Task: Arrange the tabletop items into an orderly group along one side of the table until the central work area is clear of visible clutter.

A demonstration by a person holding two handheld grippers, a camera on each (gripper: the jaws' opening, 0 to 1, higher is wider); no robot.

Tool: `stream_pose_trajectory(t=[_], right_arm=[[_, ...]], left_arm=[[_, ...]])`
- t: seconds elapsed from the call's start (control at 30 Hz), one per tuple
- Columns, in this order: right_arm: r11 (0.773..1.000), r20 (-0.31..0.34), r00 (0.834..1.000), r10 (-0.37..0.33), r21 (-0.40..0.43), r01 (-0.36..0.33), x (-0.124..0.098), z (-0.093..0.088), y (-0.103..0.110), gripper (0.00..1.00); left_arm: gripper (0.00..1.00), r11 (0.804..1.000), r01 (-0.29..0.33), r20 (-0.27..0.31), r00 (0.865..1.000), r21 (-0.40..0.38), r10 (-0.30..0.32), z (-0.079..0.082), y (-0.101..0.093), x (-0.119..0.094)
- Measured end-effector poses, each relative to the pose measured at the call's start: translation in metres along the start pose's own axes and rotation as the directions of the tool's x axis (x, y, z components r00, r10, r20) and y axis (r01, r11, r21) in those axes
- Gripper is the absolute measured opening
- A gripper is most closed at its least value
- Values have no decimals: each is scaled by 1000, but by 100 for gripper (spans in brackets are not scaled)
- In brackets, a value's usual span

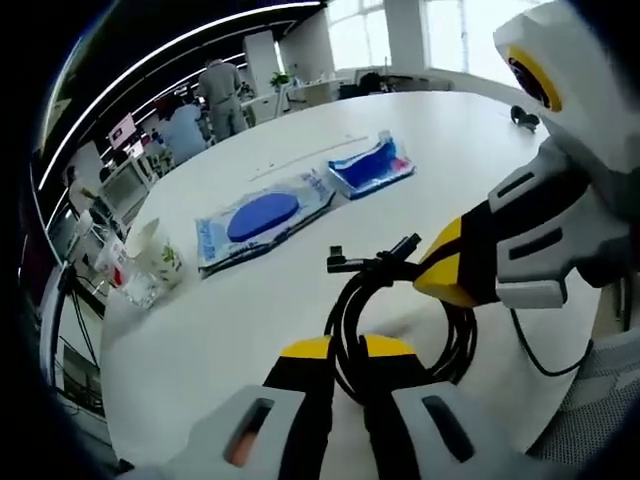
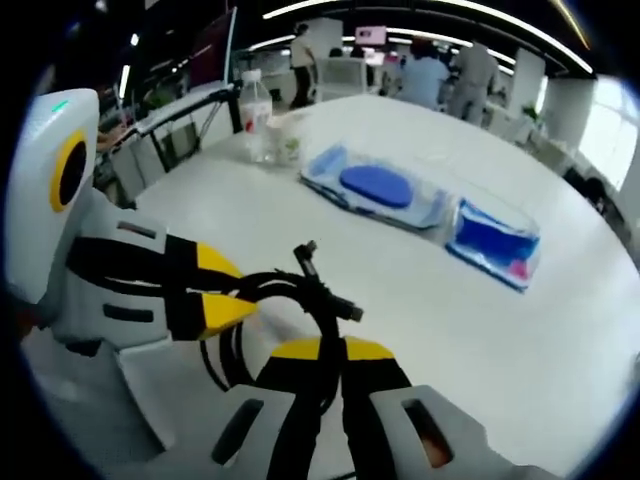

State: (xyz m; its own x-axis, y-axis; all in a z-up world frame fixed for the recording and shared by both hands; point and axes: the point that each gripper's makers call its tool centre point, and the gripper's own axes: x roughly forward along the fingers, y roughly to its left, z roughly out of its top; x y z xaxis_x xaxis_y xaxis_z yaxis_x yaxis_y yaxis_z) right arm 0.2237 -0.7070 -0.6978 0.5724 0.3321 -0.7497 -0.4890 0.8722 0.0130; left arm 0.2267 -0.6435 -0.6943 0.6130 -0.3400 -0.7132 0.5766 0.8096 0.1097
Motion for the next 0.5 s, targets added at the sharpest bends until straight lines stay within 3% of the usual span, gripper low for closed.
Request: stream_pose_trajectory(t=[0.33, 0.5], right_arm=[[1000, 23, 1000, -17, 21, 17, 4, 20, -24, 2], [999, 41, 999, -22, 42, 20, 7, 34, -38, 2]], left_arm=[[8, 1000, 12, 15, 1000, -23, -12, 27, 8, 16], [8, 1000, 9, 30, 1000, 2, -9, 46, 14, 23]])
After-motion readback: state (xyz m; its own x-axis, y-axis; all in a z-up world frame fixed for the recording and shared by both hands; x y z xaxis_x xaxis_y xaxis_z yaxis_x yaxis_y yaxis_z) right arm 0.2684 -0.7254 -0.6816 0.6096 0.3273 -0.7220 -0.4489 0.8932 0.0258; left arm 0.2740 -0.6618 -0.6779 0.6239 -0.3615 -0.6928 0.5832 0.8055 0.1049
